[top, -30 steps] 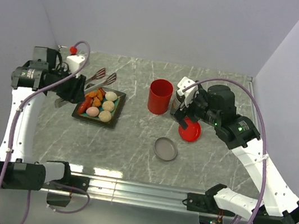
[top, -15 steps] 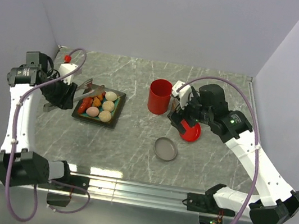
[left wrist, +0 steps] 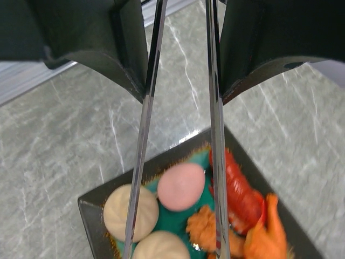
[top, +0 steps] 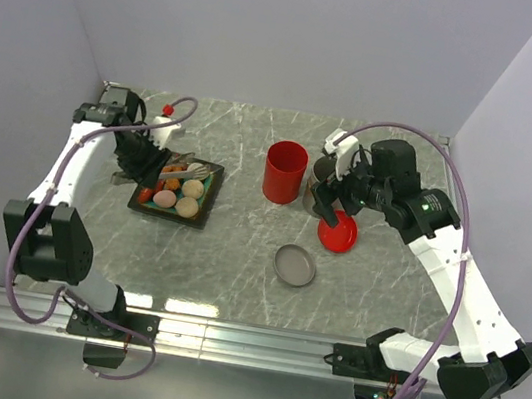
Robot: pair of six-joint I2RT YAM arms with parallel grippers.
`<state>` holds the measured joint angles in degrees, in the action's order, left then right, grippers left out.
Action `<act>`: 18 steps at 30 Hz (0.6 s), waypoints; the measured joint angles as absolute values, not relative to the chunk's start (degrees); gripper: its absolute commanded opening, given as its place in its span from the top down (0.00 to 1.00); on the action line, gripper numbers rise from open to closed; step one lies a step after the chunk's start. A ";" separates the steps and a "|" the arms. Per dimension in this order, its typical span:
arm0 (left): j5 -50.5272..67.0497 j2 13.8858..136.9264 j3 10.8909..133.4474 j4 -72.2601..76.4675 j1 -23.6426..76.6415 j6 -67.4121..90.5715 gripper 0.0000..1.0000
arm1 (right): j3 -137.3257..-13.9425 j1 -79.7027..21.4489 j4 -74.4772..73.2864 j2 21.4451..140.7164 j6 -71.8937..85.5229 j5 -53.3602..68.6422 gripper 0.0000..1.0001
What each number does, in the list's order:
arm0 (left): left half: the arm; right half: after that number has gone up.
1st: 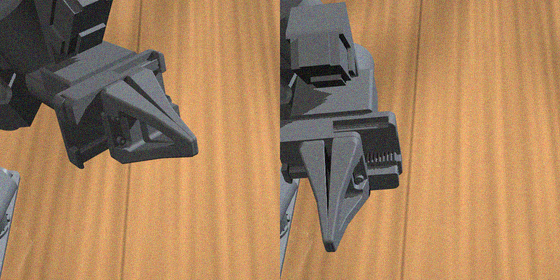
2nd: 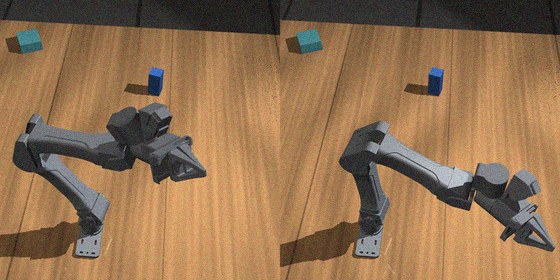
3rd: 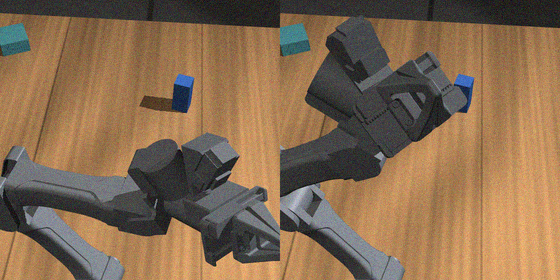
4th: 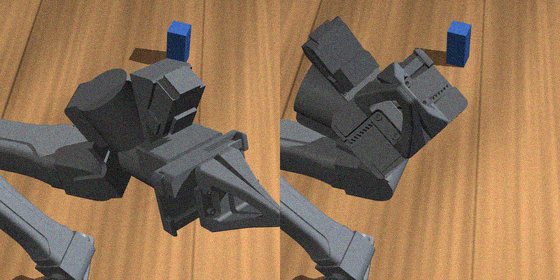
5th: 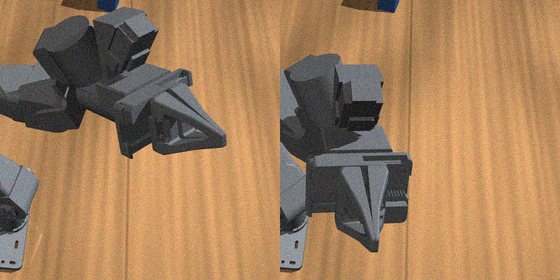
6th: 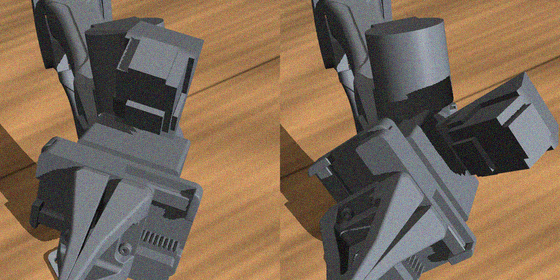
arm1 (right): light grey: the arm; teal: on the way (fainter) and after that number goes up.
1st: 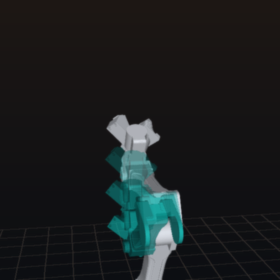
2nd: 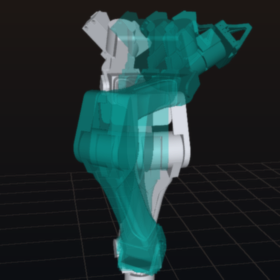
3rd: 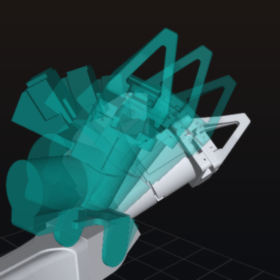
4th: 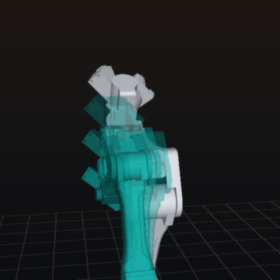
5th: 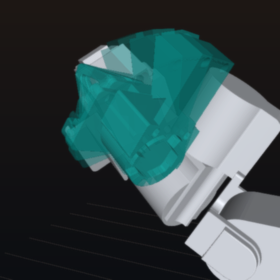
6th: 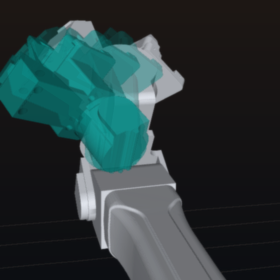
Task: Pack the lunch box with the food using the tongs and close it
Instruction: Pick up the food using the clamp
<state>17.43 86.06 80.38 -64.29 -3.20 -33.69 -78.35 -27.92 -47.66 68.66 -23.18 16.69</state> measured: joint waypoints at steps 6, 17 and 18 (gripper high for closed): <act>14.85 90.96 81.12 -61.87 -0.23 -33.58 0.52 | -78.43 -26.61 -47.66 68.73 -21.54 18.13 0.00; 10.50 93.67 81.34 -60.18 1.39 -34.13 0.51 | -78.43 -26.59 -47.64 68.93 -20.88 18.94 0.00; 10.33 93.71 81.34 -60.20 1.58 -34.37 0.51 | -78.43 -26.59 -47.64 68.99 -20.88 18.94 0.00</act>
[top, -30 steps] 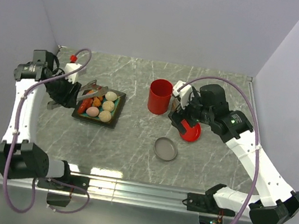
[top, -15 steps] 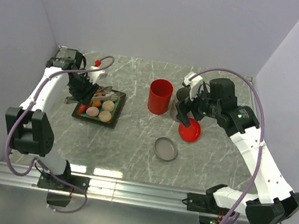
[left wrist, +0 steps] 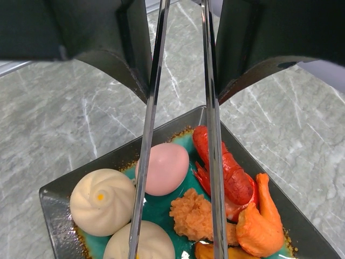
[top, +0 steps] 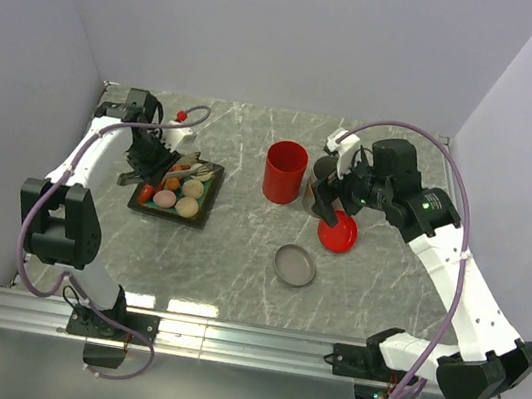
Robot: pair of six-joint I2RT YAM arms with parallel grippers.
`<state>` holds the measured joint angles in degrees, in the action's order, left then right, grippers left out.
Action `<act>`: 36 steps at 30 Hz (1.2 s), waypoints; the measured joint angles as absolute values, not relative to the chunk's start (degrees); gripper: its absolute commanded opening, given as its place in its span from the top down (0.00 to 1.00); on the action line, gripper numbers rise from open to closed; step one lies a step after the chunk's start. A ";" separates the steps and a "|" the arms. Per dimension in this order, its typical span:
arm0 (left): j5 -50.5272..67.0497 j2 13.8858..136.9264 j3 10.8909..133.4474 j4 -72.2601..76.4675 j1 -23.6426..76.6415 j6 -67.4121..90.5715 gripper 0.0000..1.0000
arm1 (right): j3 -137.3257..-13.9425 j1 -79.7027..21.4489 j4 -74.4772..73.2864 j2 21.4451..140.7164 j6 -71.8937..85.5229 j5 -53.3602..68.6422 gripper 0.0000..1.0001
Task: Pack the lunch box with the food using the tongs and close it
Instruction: Pick up the food using the clamp
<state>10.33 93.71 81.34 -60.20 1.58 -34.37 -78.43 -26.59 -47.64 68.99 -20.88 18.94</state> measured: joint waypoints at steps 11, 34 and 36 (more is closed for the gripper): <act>8.64 95.79 81.97 -60.58 2.50 -36.49 0.47 | -78.46 -26.59 -47.66 69.25 -21.08 18.92 0.00; 8.32 98.06 88.60 -63.31 2.57 -36.67 0.81 | -78.76 -26.59 -47.66 69.69 -21.74 18.90 0.00; 9.26 97.43 90.56 -64.45 2.57 -36.32 0.83 | -78.81 -26.59 -47.66 69.69 -21.74 18.90 0.00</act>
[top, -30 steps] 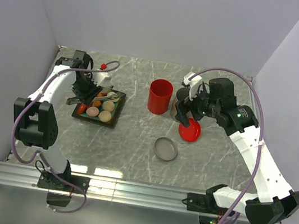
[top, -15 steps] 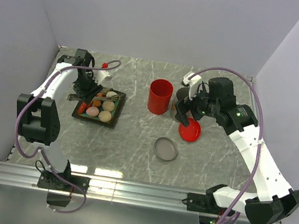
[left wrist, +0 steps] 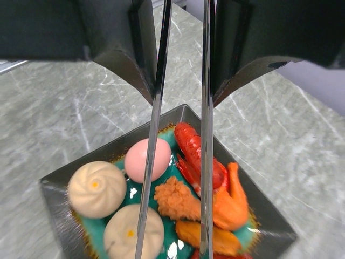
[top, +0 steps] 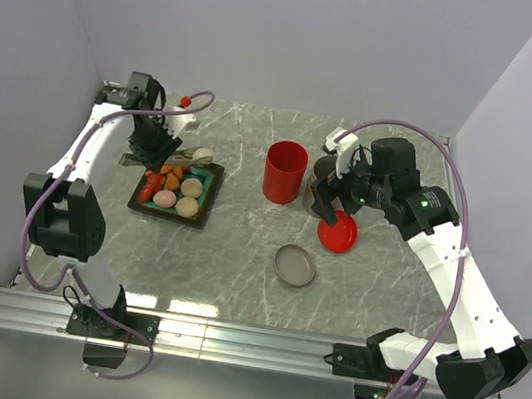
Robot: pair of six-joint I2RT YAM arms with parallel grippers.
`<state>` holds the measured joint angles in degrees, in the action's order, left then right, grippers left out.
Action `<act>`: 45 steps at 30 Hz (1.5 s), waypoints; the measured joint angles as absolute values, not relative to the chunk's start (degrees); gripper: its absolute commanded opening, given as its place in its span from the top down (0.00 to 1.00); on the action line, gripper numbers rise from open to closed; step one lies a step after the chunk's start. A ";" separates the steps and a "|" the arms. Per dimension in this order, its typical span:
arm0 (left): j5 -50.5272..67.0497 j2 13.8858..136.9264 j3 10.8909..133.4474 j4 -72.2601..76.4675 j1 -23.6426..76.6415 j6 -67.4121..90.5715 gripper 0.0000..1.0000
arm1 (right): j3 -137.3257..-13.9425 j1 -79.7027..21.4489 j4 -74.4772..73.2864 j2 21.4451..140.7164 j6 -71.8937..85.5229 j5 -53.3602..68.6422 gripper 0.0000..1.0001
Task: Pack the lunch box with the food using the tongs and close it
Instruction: Pick up the food using the clamp, then place the food into the lunch box
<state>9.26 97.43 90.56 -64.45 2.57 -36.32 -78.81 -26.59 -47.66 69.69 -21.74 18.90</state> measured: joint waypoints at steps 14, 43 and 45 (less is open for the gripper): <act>20.91 95.46 120.53 -74.39 10.92 -28.99 0.87 | -81.19 -25.80 -47.68 70.78 -19.77 20.58 0.00; 21.30 106.37 116.20 -70.48 23.40 -24.21 0.52 | -87.44 -8.97 -49.04 74.52 -9.85 32.32 0.00; 21.37 106.34 116.22 -70.41 23.40 -24.18 0.45 | -87.44 -8.95 -49.15 74.54 -9.87 32.82 0.00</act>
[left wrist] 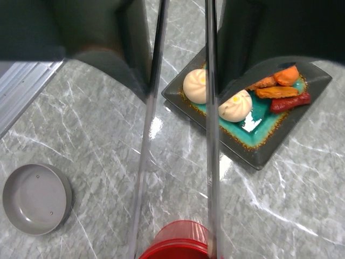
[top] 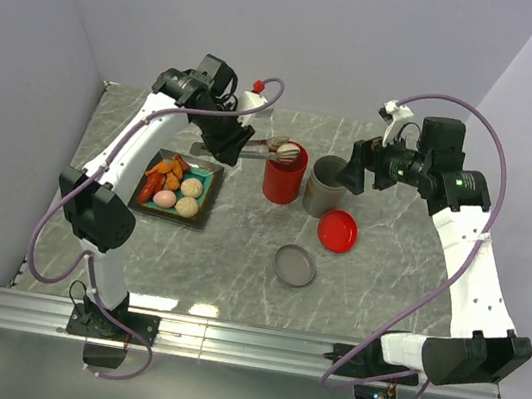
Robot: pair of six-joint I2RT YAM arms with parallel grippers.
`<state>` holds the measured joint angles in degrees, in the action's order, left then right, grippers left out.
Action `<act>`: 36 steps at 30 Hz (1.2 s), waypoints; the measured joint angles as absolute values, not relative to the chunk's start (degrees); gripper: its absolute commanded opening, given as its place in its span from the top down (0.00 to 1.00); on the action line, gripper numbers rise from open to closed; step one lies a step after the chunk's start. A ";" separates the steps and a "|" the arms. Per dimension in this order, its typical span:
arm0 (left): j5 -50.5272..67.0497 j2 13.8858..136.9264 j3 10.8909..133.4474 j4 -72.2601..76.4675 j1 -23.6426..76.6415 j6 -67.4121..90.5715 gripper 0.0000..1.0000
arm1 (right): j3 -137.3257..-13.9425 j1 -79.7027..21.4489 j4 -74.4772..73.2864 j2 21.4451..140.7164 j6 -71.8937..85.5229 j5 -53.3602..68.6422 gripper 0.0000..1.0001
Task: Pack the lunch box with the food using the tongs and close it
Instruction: Place the food into the lunch box, then pick up the food using the clamp
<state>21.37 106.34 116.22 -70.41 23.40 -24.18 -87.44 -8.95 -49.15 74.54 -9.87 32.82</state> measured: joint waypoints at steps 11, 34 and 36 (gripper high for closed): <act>26.28 103.13 116.88 -70.41 20.25 -23.86 0.39 | -87.48 -8.95 -49.91 74.94 -10.09 35.11 0.00; 24.05 67.24 75.29 -77.65 -20.10 -49.17 0.42 | -88.23 -8.95 -50.76 78.61 -11.60 42.46 0.00; 23.03 66.28 72.75 -77.87 -20.45 -51.48 0.42 | -88.23 -8.95 -50.81 79.37 -11.62 43.03 0.00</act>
<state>23.03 66.28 72.75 -77.87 -20.45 -51.48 -88.23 -8.95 -50.81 79.37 -11.62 43.03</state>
